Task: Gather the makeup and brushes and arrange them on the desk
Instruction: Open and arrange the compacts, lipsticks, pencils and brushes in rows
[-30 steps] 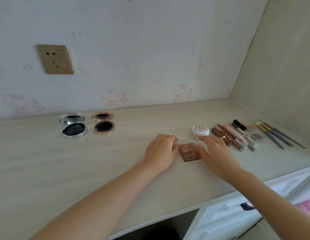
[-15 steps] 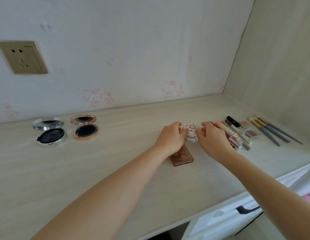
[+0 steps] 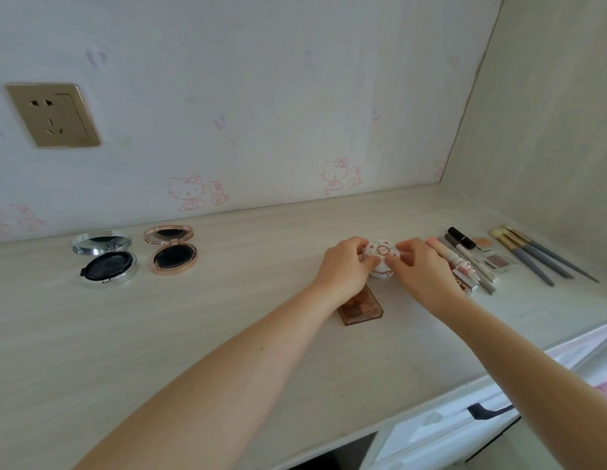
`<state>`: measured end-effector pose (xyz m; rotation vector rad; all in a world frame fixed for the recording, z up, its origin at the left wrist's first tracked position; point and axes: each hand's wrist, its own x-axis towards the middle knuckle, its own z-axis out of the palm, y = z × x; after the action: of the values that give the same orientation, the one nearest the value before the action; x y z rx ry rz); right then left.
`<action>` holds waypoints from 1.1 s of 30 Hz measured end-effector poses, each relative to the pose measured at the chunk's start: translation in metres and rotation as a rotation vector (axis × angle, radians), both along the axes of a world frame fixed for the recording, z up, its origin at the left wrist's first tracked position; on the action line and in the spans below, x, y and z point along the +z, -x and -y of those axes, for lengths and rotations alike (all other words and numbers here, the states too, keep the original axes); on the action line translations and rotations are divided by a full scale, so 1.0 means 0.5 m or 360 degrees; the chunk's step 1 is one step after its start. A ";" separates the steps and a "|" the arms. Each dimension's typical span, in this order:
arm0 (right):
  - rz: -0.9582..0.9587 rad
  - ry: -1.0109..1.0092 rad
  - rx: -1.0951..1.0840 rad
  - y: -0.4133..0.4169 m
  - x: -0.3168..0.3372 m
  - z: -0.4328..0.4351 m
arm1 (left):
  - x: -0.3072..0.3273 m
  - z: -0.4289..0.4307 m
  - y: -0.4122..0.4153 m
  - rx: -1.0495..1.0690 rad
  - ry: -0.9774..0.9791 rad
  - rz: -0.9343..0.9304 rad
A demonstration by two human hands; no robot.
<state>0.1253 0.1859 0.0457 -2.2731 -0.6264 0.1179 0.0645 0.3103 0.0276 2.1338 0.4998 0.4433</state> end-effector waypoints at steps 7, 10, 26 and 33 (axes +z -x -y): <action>-0.0413 -0.0587 -0.0010 -0.001 -0.001 0.019 | 0.011 0.006 0.023 -0.0005 0.0182 0.0312; -0.0567 -0.0856 0.0070 0.014 0.026 0.021 | 0.034 0.003 0.039 -0.0028 0.0303 0.0433; -0.0820 -0.0897 0.0416 0.195 0.050 -0.049 | 0.073 -0.057 0.283 -0.0082 0.0186 0.0361; -0.0536 -0.0551 0.0676 0.286 0.060 -0.089 | 0.061 -0.105 0.391 0.0042 0.0186 0.0328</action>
<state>-0.0178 0.2305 0.0757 -1.7117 -0.8631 0.5431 -0.1308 0.3631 0.0584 1.9461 0.4261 0.6261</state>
